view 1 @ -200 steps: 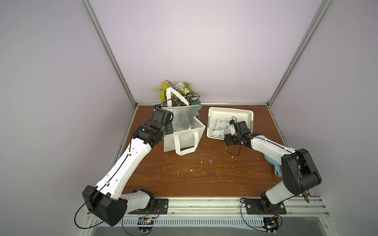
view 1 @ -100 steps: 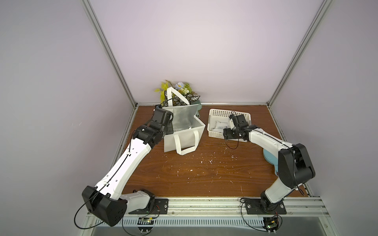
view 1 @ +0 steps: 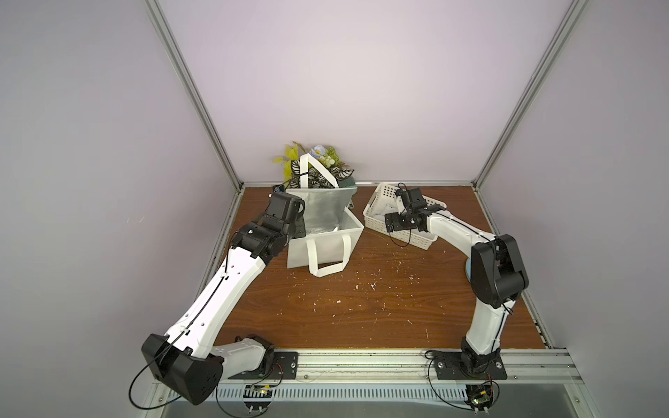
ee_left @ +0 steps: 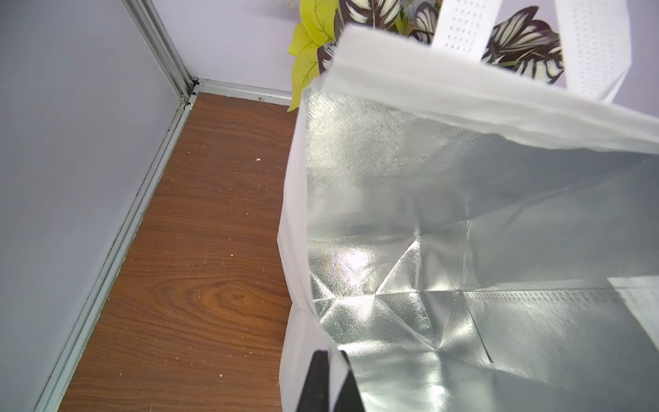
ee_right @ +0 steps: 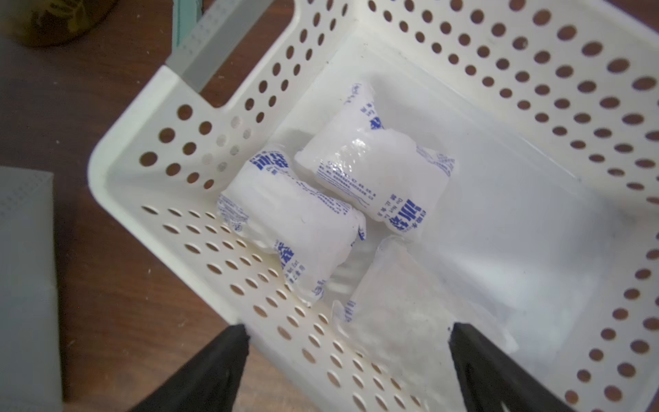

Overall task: Place the ice pack in the delivery bag
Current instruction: Adjust the bin at the center of the board.

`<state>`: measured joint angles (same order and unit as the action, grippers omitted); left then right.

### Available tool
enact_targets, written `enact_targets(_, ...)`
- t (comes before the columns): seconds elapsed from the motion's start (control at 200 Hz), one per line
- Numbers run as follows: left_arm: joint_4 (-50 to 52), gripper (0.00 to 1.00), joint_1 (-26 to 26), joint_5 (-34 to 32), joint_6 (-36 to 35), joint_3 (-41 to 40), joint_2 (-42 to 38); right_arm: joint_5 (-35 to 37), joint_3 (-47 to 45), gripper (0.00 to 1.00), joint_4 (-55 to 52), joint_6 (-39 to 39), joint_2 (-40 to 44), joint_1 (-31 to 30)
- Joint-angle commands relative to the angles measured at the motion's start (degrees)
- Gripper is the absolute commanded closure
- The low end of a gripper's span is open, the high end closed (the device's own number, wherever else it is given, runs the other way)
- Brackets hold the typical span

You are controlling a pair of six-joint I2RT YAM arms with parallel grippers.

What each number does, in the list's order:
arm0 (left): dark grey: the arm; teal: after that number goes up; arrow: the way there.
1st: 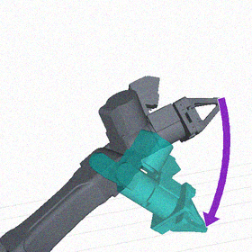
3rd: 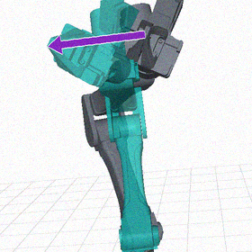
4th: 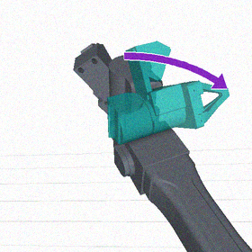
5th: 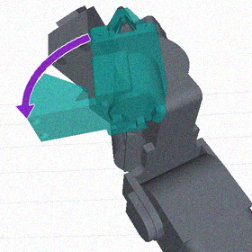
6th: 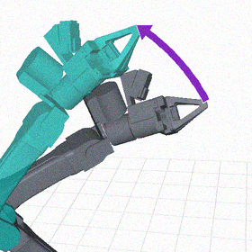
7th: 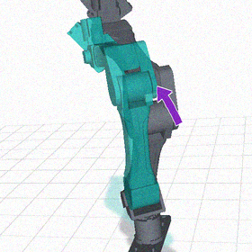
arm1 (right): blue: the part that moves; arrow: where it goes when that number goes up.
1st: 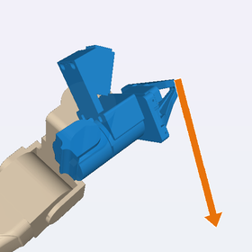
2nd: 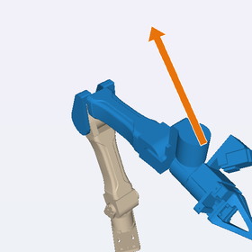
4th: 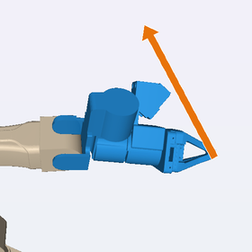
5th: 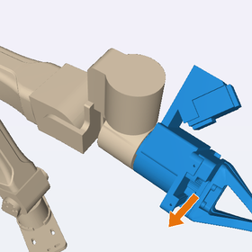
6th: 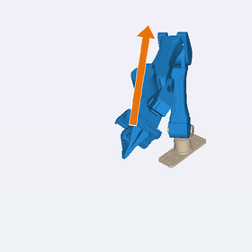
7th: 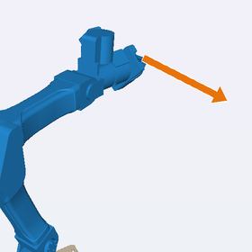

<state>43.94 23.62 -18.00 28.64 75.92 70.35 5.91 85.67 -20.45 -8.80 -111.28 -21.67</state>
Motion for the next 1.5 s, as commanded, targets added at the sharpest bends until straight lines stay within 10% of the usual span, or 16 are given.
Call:
enact_targets(0.0,0.27,1.0,-0.5,0.66,-1.08,1.54,-0.42,3.08,5.44,0.04,-0.56,3.1,-2.25,0.78)
enact_targets(0.265,0.26,1.0,-0.5,-0.31,-1.92,1.28,-0.63,-3.73,10.11,0.09,-1.45,3.44,-4.56,2.04)
enact_targets(0.52,0.12,1.0,-0.55,-1.09,-1.91,1.08,-0.46,-8.51,-6.74,0.31,12.77,-1.88,7.99,7.39)
enact_targets(0.7,0.09,1.0,-0.5,-0.6,-1.22,1.5,0.88,-7.6,0.29,0.41,0.13,0.97,-0.35,7.7)
enact_targets(1.491,-0.28,0.99,-0.5,0.63,-1.09,-0.18,-0.67,-7.23,-21.97,0.33,1.2,-5.52,14.65,-4.08)
